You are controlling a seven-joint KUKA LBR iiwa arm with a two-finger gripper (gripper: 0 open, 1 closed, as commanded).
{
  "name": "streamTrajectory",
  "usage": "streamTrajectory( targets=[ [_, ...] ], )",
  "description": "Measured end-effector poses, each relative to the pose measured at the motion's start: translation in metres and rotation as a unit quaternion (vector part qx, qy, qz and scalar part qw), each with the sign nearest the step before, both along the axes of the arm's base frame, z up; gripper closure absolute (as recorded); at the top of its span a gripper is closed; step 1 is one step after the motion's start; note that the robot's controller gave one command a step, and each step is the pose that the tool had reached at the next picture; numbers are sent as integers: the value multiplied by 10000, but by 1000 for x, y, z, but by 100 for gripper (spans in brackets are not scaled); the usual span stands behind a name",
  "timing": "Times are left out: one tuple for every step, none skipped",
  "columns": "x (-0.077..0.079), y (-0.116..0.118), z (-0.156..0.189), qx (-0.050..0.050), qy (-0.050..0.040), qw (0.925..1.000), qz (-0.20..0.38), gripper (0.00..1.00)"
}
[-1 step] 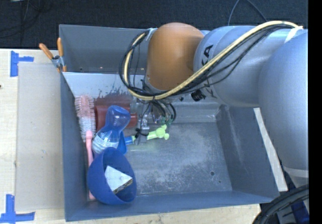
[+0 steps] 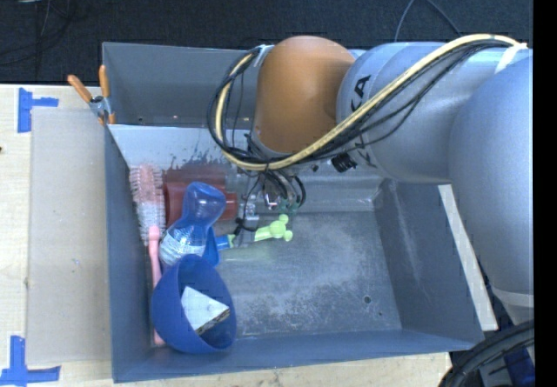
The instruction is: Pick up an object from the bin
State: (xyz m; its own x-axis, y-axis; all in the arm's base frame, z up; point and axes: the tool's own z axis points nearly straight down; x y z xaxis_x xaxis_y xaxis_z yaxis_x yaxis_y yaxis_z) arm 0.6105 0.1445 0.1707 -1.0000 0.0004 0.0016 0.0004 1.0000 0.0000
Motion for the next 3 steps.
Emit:
streamTrajectory(
  targets=[
    [6, -45, -90, 5, -45, 9988, 486, 0],
    [-2, -49, -58, 10, -3, 9995, 304, 0],
    [-25, -38, -57, 5, -10, 9886, 1504, 0]
  ],
)
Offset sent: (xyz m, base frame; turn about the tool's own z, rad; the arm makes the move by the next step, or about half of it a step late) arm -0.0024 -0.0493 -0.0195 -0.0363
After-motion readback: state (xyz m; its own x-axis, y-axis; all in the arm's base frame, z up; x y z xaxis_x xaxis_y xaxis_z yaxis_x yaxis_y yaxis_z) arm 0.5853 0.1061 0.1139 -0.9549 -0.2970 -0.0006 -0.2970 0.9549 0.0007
